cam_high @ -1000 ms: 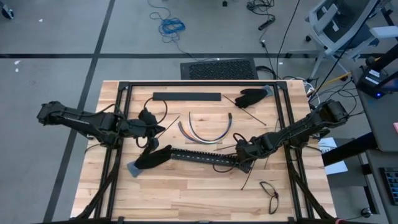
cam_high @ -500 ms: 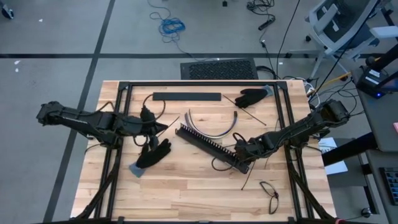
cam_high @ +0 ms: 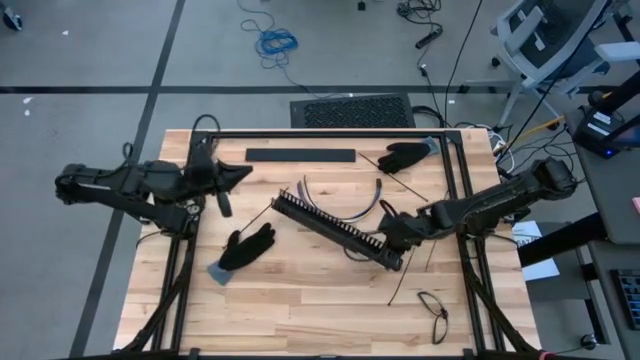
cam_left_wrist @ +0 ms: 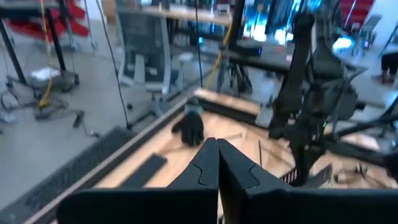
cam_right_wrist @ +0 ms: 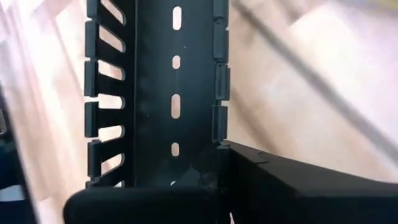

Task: Ziptie cables
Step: Prepare the zip tie

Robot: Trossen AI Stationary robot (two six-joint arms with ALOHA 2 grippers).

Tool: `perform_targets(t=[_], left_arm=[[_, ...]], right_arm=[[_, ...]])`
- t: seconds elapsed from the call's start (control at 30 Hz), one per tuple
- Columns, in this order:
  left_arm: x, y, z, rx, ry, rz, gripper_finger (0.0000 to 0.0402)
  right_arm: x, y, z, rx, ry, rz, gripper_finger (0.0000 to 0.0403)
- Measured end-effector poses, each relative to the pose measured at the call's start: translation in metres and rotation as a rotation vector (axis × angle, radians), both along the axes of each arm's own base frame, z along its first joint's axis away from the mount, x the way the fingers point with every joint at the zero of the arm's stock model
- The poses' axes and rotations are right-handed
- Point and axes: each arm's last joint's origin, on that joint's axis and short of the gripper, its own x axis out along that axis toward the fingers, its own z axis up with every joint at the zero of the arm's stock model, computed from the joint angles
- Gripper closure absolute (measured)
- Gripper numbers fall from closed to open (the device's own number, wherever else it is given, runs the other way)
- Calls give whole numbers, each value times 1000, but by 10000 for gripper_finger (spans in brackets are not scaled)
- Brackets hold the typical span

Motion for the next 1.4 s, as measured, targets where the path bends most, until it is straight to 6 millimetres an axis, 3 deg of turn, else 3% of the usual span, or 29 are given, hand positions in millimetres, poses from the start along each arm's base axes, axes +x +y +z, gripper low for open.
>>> perform_targets(t=[0.13,0.3,0.47,0.7,0.87,1.03,1.4], left_arm=[[-2,0,8,18,-69,-4,402],[-4,-2,11,5,-97,-37,402],[-6,-7,11,-12,-106,-73,402],[-6,-11,11,-18,-107,-100,402],[-7,-12,11,-18,-108,-107,402],[-6,-13,11,-19,-108,-116,402],[-6,-13,10,-17,-92,-137,402]], right_arm=[[16,-31,5,-103,-1,31,402],[42,-85,12,-235,6,42,402],[62,-136,9,-336,132,138,403],[96,-181,1,-474,264,253,403],[119,-204,8,-560,239,268,400],[123,-211,1,-558,273,319,370],[121,-210,4,-522,319,335,187]])
